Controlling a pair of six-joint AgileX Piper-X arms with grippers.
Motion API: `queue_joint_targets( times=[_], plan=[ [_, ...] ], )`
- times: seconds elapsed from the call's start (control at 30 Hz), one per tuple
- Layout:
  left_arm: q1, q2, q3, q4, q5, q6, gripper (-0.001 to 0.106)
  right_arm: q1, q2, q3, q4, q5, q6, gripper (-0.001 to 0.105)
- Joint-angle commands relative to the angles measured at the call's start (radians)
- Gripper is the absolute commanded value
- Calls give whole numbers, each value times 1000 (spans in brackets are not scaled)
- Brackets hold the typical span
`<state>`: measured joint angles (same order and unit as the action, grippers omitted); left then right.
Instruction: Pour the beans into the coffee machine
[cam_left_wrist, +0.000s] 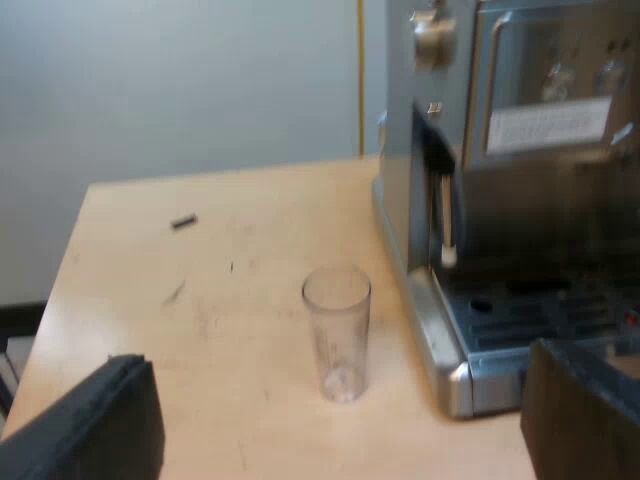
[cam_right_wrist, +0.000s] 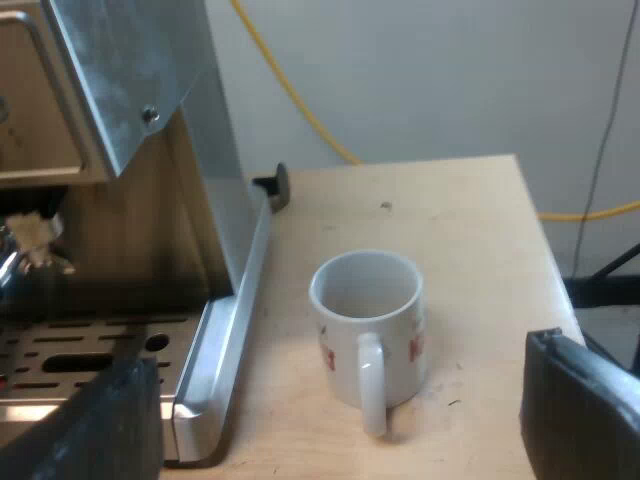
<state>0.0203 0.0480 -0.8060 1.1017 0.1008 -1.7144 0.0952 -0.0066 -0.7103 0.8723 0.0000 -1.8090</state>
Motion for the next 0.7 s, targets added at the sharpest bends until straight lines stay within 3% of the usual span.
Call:
queue_joint_targets(
  times=[0.03, 0.37, 0.7],
  plan=[
    [-6, -11, 9, 29, -46, -2, 90, -5, -47, 17, -7, -20, 0, 79],
    [-6, -11, 79, 75, -46, -10, 90, -5, -47, 73, 15, -95, 11, 79],
    [-6, -11, 200, -18, -46, 17, 90, -5, -47, 104, 101, -95, -1, 79]
  ],
)
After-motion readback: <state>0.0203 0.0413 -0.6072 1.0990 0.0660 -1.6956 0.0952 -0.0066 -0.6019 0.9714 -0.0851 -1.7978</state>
